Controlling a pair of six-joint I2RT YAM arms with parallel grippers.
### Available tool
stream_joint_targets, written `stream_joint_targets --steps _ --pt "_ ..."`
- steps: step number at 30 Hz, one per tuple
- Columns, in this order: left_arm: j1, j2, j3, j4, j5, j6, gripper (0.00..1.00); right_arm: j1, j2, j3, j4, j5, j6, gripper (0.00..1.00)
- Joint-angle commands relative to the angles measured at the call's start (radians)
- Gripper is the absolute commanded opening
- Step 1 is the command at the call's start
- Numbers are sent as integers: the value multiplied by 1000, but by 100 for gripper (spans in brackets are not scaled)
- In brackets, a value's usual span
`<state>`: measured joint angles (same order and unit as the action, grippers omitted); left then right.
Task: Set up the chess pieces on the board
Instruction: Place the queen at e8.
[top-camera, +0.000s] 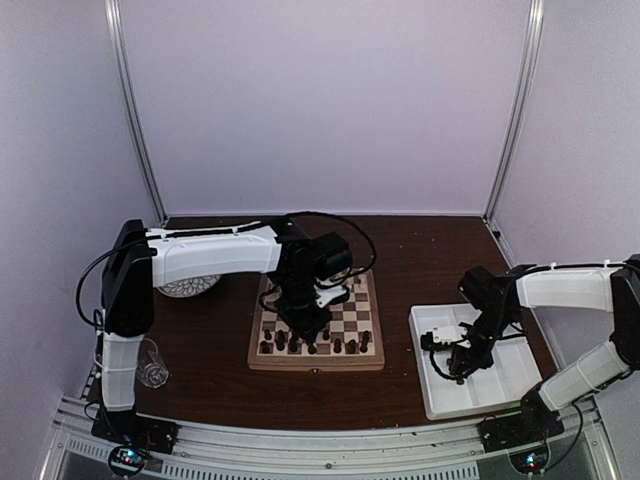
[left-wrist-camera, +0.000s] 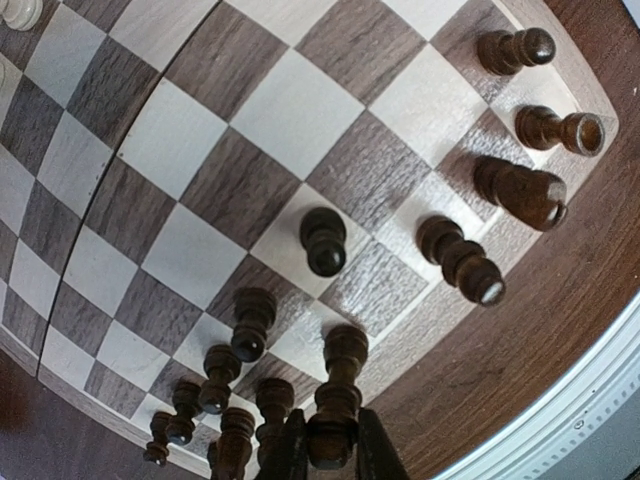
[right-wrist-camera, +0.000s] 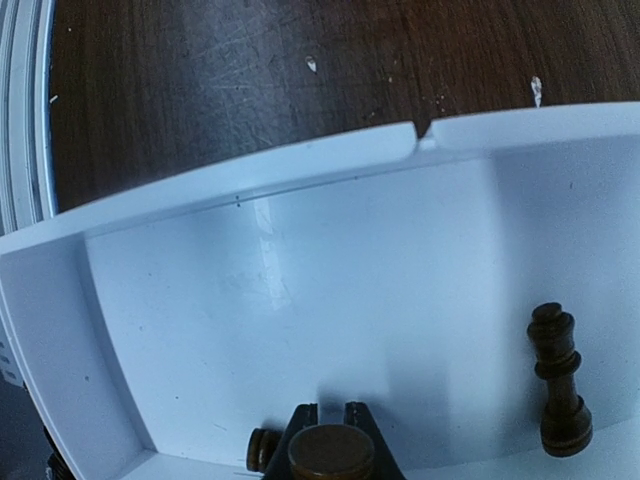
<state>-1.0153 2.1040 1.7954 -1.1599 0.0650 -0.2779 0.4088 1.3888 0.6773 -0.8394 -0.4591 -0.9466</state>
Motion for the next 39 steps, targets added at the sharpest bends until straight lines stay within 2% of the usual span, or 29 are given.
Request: stream_joint_targets --steps 1,10,22,33,39 --pt "5 -33 28 -46 -49 6 7 4 0 -2 -1 39 12 6" --pt "5 -21 30 -50 -74 -4 7 5 -1 -2 -5 36 12 6" --pt "4 -16 41 -51 -33 -10 21 5 -1 -2 -7 33 11 7" --pt "3 -13 42 -51 -30 -14 25 5 -3 -4 -10 30 10 7" --pt "3 -23 58 -47 -7 -15 36 5 -2 -4 -15 29 4 8"
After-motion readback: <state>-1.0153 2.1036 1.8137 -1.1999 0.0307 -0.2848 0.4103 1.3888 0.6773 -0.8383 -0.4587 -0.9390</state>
